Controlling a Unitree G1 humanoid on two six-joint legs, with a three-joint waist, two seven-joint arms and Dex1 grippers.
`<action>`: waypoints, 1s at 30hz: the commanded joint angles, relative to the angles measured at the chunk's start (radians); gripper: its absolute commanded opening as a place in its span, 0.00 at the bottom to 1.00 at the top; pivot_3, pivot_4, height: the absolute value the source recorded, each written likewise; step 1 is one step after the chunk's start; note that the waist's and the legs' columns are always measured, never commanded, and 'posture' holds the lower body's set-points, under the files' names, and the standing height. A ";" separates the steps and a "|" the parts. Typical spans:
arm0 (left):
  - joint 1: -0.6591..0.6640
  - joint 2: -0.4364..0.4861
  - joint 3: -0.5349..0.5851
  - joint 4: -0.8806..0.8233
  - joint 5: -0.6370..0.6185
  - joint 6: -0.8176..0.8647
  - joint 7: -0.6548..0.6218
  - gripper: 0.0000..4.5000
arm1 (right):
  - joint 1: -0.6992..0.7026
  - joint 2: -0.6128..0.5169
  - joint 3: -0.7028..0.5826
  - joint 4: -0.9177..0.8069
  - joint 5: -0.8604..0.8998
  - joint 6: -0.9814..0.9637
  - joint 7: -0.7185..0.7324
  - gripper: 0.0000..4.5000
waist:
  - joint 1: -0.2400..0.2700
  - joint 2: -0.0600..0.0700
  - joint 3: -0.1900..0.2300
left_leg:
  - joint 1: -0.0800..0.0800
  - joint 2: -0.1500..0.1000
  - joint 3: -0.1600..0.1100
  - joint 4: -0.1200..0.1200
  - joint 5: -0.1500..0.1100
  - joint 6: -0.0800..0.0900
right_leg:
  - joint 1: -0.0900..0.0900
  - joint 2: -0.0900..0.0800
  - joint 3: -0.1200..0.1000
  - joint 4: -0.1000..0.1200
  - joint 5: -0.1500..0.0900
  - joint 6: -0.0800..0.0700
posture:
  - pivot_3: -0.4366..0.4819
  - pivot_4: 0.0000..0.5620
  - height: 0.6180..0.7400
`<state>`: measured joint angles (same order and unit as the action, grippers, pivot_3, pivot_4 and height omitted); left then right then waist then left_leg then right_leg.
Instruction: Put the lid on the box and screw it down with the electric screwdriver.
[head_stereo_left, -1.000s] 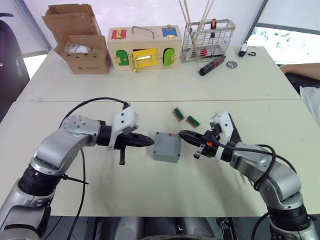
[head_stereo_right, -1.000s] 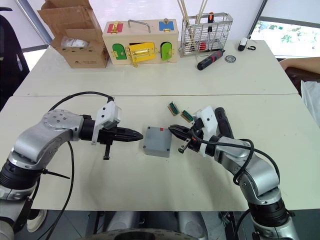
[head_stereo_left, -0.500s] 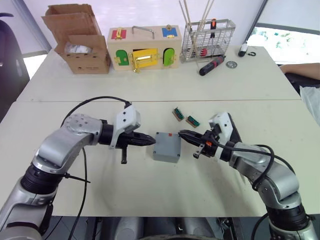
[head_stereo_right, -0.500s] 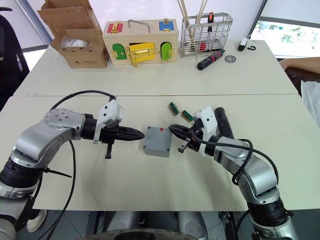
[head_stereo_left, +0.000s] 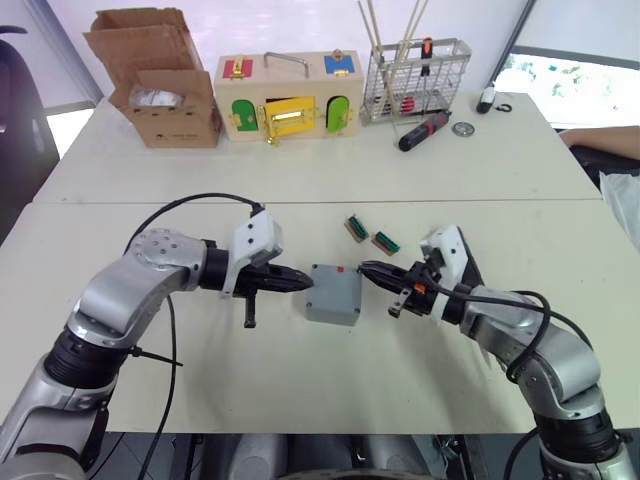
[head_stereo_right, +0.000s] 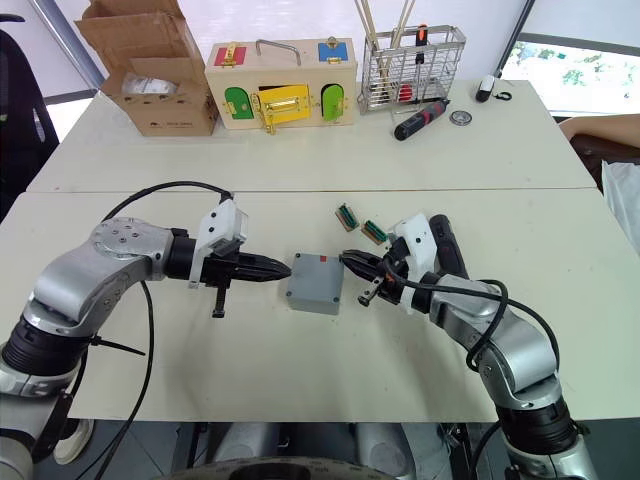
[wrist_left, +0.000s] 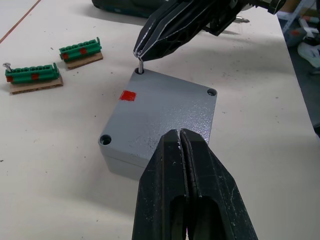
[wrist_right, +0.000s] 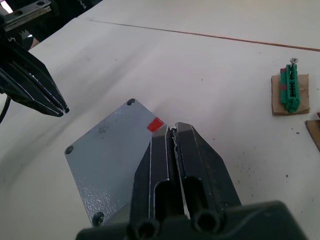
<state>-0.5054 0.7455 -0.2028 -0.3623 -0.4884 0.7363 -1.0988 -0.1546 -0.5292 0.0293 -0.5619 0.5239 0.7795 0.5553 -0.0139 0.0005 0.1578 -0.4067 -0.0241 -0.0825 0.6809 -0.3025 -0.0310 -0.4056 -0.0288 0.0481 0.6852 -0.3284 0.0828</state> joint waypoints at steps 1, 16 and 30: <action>-0.005 0.001 0.008 -0.018 -0.002 -0.011 0.003 0.00 | -0.001 -0.002 0.000 -0.012 -0.002 -0.015 0.002 0.01 | 0.000 0.000 0.000 | 0.000 0.000 0.000 0.000 0.000 0.000 | 0.000 0.000 0.000 0.000 0.000 0.000 | 0.48 0.27 1.00; 0.003 0.000 0.008 -0.015 0.002 -0.024 0.004 0.00 | -0.019 -0.009 0.013 0.006 -0.025 -0.040 0.025 0.21 | 0.000 0.000 0.000 | 0.000 0.000 0.000 0.000 0.000 0.000 | 0.000 0.000 0.000 0.000 0.000 0.000 | 0.48 0.27 1.00; -0.109 -0.081 0.018 0.147 0.007 -0.131 -0.048 0.00 | -0.372 -0.321 -0.336 0.132 0.260 0.349 0.065 0.99 | 0.008 0.001 0.001 | 0.000 -0.001 0.000 0.002 0.000 0.000 | 0.001 -0.001 -0.001 0.000 0.000 0.000 | 0.48 0.27 1.00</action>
<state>-0.5857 0.6729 -0.2122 -0.2174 -0.4635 0.6349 -1.1313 -0.4858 -0.8141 -0.2496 -0.4618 0.7416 1.0647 0.6050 -0.0063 0.0013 0.1583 -0.4069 -0.0251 -0.0829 0.6830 -0.3025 -0.0310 -0.4042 -0.0297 0.0470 0.6848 -0.3283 0.0828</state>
